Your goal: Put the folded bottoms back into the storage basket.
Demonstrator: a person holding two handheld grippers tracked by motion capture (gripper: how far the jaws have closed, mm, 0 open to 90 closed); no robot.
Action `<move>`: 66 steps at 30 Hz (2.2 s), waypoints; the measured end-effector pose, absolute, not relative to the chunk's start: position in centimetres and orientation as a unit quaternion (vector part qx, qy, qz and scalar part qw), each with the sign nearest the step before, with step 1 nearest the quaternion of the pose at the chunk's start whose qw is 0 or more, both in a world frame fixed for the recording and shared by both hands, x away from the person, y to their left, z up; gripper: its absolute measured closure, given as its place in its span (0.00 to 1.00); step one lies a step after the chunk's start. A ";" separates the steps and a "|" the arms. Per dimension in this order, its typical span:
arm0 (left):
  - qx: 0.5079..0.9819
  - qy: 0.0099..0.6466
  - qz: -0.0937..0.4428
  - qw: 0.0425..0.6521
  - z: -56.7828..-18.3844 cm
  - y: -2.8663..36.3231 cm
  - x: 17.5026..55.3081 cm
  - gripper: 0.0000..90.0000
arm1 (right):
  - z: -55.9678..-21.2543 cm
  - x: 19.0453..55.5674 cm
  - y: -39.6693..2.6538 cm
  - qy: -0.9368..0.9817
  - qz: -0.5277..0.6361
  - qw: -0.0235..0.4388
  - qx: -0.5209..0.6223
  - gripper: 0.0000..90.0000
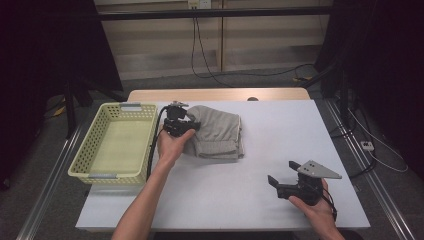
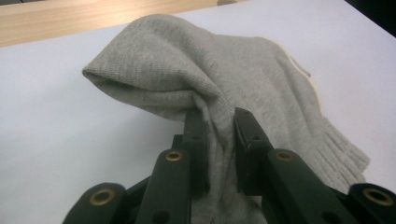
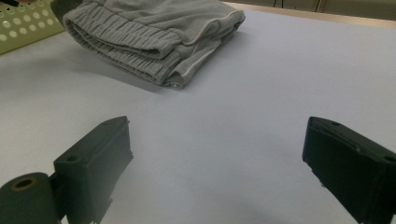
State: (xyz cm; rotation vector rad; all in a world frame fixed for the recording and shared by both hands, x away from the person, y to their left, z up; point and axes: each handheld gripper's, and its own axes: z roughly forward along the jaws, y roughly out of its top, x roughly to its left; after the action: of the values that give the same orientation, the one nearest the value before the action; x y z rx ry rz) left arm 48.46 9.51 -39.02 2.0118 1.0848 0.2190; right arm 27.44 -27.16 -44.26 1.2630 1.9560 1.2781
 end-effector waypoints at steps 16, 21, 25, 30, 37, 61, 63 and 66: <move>0.792 0.419 0.109 0.431 -36.2 11.3 47.3 0.86 | -44.3 27.5 -27.2 0.716 0.467 0.241 0.459 0.09; 0.790 0.410 0.115 0.441 -35.7 11.5 46.6 0.86 | -44.3 27.5 -27.1 0.716 0.467 0.240 0.459 0.09; 0.785 0.408 0.117 0.451 -35.5 11.9 46.0 0.86 | -44.3 27.5 -27.1 0.716 0.468 0.240 0.459 0.08; 0.787 0.403 0.119 0.452 -34.9 12.3 45.7 0.86 | -44.3 27.5 -27.1 0.717 0.468 0.241 0.457 0.08; 0.780 0.398 0.125 0.466 -34.0 13.0 45.3 0.86 | -44.3 27.5 -27.1 0.718 0.470 0.237 0.454 0.06; 0.775 0.383 0.147 0.481 -31.7 14.9 44.2 0.87 | -44.3 27.4 -27.1 0.719 0.471 0.238 0.453 0.06; 0.777 0.381 0.147 0.480 -31.5 15.1 44.1 0.87 | -44.3 27.4 -27.1 0.719 0.470 0.238 0.453 0.06; 0.776 0.380 0.149 0.481 -31.2 15.4 44.0 0.87 | -44.3 27.4 -27.1 0.719 0.470 0.238 0.453 0.06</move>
State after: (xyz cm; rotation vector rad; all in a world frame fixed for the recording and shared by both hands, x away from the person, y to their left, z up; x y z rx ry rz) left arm 43.95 15.37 -31.19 1.8921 0.9277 0.3628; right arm 27.38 -27.09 -44.26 1.2402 1.9710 1.2890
